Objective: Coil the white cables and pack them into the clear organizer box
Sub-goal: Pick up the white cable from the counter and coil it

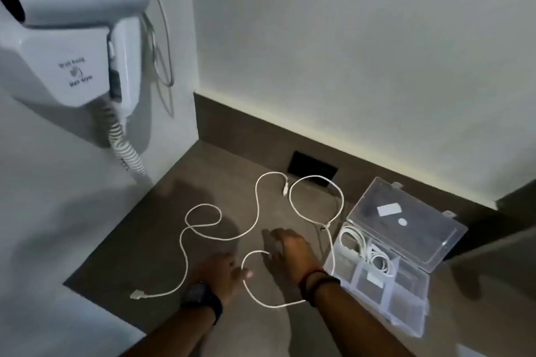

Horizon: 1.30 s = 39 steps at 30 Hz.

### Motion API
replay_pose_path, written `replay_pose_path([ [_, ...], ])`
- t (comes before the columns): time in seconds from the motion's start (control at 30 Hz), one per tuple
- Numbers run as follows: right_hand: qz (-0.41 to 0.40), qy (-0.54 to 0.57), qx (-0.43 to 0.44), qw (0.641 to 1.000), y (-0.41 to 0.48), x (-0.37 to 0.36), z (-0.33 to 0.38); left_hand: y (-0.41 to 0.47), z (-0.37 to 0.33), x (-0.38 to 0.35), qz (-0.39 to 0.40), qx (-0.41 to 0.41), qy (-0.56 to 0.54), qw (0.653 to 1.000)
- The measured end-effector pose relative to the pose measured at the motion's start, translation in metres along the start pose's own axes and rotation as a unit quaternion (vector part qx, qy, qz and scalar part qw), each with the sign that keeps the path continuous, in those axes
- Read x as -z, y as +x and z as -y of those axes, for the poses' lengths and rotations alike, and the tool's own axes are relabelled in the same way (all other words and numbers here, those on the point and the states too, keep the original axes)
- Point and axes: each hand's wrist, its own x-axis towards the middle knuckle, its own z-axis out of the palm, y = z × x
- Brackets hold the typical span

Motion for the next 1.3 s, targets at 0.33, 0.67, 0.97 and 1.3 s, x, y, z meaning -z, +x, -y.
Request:
replay_pose_path([
  [0.33, 0.057, -0.117, -0.027, 0.991, 0.028, -0.058, -0.015, 0.020, -0.007, -0.038, -0.003, 0.031, 0.004, 1.000],
  [0.67, -0.008, 0.006, -0.095, 0.995, 0.024, 0.034, -0.012, 0.038, -0.043, 0.019, 0.032, -0.043, -0.329, 0.943],
  [0.97, 0.209, 0.556, 0.087, 0.800, -0.041, 0.220, 0.063, 0.041, -0.186, 0.149, -0.073, -0.278, -0.424, 0.859],
  [1.3, -0.636, 0.128, 0.135, 0.749, -0.107, 0.354, 0.090, -0.021, -0.261, 0.190, -0.142, -0.421, -0.325, 0.835],
])
